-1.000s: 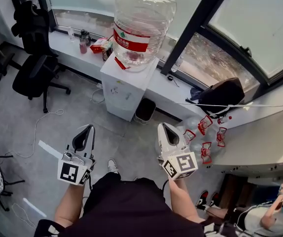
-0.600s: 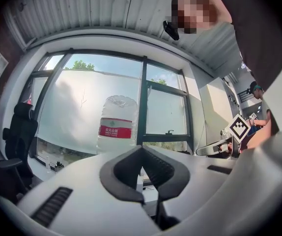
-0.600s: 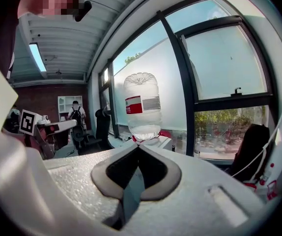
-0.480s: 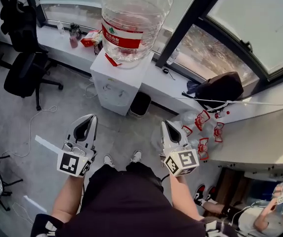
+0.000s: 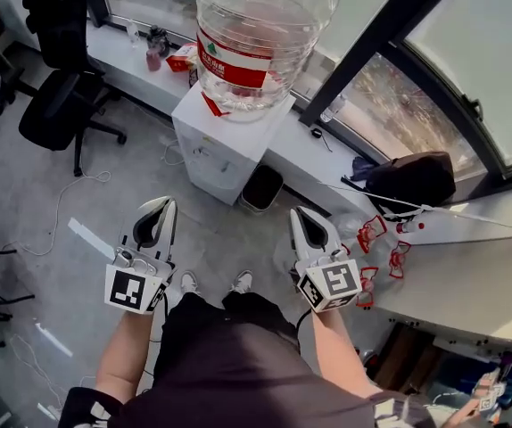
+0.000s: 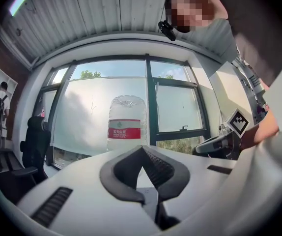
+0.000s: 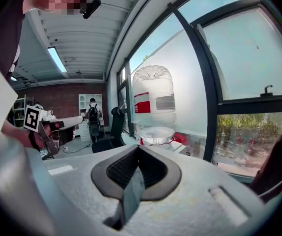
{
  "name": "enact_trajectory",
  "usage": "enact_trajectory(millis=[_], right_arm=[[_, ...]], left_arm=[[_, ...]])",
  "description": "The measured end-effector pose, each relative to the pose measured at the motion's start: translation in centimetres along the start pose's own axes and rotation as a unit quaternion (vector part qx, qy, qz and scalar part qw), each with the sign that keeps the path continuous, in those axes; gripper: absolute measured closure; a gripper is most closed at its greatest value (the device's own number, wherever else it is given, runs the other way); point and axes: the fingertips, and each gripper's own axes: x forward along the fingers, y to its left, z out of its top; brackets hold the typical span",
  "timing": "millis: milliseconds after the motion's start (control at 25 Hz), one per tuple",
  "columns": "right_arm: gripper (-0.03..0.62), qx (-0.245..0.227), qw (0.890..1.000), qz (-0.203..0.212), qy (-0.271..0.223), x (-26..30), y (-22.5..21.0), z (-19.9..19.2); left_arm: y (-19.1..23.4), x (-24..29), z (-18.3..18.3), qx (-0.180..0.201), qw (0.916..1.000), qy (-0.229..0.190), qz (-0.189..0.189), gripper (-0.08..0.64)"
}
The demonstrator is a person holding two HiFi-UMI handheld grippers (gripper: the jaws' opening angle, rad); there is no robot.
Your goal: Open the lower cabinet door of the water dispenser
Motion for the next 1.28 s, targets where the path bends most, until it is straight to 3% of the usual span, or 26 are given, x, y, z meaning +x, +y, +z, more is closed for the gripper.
enact_trajectory(millis=[320, 640, 960, 1280], right_arm=[[0.588, -0.024, 0.999, 0.031, 0.005, 6.3, 1.4, -5.7], [0.588, -0.034, 0.999, 0.04, -0.009, 12.4, 2.6, -14.1], [0.588, -0.044, 0.997, 0.055, -0.007, 17.8, 0.5, -25.9], [0.588, -0.047, 0.998, 0.044, -0.028, 23.2, -3.1, -37.9]], left_arm=[[3.4, 0.7, -6.5, 0.017, 0.9998, -0.008, 0.002, 0.554], [6.7, 1.1, -17.3, 0.025, 0.9996, -0.015, -0.007, 0.554], [8.4, 3.1, -29.6, 0.025, 0.9994, -0.024, 0.0, 0.554], [9.6, 4.1, -41.8, 0.028, 0.9991, -0.03, 0.0, 0.554]])
